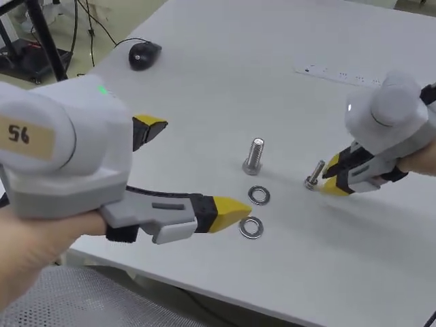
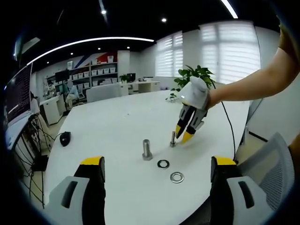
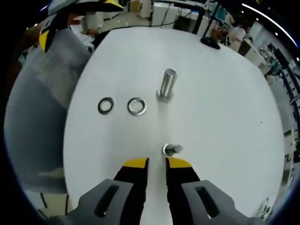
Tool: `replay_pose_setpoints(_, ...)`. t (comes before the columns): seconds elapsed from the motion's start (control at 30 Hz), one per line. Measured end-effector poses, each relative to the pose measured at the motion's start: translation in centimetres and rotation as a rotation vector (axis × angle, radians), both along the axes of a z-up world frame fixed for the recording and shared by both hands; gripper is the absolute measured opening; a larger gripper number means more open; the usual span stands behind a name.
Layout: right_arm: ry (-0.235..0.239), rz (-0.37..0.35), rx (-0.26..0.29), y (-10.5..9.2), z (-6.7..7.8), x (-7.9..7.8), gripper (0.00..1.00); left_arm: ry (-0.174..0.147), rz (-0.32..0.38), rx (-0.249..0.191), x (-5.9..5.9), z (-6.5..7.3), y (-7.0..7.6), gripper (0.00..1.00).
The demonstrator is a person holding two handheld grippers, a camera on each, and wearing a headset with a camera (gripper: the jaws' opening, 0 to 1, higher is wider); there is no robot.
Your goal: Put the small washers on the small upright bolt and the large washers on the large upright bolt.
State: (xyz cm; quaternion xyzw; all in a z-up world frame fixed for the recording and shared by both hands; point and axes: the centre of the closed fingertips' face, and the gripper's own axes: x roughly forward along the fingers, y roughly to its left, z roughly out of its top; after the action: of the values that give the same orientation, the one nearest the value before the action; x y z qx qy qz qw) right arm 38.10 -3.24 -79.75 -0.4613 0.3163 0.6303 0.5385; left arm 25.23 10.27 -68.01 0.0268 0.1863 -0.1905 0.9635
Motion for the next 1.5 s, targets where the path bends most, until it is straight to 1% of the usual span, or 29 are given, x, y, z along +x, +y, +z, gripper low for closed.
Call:
replay_pose_setpoints(0.07,0.020,0.007,0.007,0.1,-0.2,-1.7,0.15,-0.003,0.001,0.006,-0.2,0.1,-0.1,0.94)
replay_pose_setpoints(0.1,0.043,0.006,0.017,0.4,-0.4,-2.6,0.15,-0.001,-0.001,0.009,-0.3,0.1,-0.1,0.94)
replay_pose_setpoints(0.13,0.065,0.014,0.019,0.6,-0.7,-3.9,0.15,-0.002,-0.002,0.010,-0.4,0.1,-0.1,0.94)
replay_pose_setpoints(0.2,0.074,0.030,0.010,0.9,-1.3,-5.4,0.15,-0.007,-0.004,0.013,-0.7,0.3,-0.3,0.94)
replay_pose_setpoints(0.27,0.094,0.052,0.006,1.6,-1.7,-7.0,0.15,-0.013,-0.005,0.015,-0.9,0.6,-0.4,0.93)
replay_pose_setpoints(0.3,0.098,0.058,0.009,1.9,-1.9,-7.4,0.15,-0.016,-0.004,0.013,-1.0,0.8,-0.4,0.93)
replay_pose_setpoints(0.33,0.107,0.071,0.009,2.4,-2.0,-8.0,0.15,-0.026,0.000,0.011,-1.1,1.1,-0.4,0.93)
replay_pose_setpoints(0.43,0.111,0.102,0.012,3.6,-2.1,-9.0,0.16,-0.031,0.004,0.010,-1.4,1.4,-0.4,0.93)
replay_pose_setpoints(0.47,0.110,0.107,0.014,3.9,-2.2,-9.1,0.18,-0.042,0.005,0.008,-1.5,1.6,-0.5,0.93)
replay_pose_setpoints(0.53,0.107,0.125,0.016,4.7,-2.3,-9.5,0.24,-0.043,0.004,0.009,-1.7,1.7,-0.5,0.93)
replay_pose_setpoints(0.7,0.103,0.162,0.014,6.2,-2.4,-10.0,0.25,-0.043,0.011,0.010,-2.2,1.6,-0.5,0.93)
replay_pose_setpoints(0.83,0.103,0.194,-0.016,6.7,-2.9,-10.4,0.31,-0.045,0.009,0.016,-2.5,1.6,-0.6,0.93)
replay_pose_setpoints(0.9,0.103,0.203,-0.019,7.0,-2.8,-10.5,0.31,-0.049,0.017,0.009,-2.6,1.6,-0.6,0.93)
replay_pose_setpoints(1.0,0.090,0.237,-0.031,7.3,-2.8,-10.7,0.31,-0.048,0.022,0.004,-2.6,1.5,-0.5,0.93)
replay_pose_setpoints(1.07,0.089,0.246,-0.032,7.5,-2.8,-11.0,0.31,-0.045,0.025,0.005,-2.7,1.4,-0.4,0.93)
replay_pose_setpoints(1.13,0.080,0.263,-0.048,7.5,-2.8,-10.9,0.30,-0.049,0.029,0.001,-2.7,1.5,-0.3,0.93)
replay_pose_setpoints(1.23,0.079,0.271,-0.057,7.4,-2.8,-10.9,0.30,-0.051,0.034,-0.005,-2.6,1.5,-0.2,0.93)
replay_pose_setpoints(1.37,0.071,0.286,-0.073,7.4,-2.8,-11.0,0.30,-0.043,0.040,-0.007,-2.6,1.1,-0.1,0.93)
replay_pose_setpoints(1.5,0.065,0.284,-0.096,7.4,-2.9,-10.9,0.30,-0.044,0.043,-0.008,-2.7,1.1,0.0,0.93)
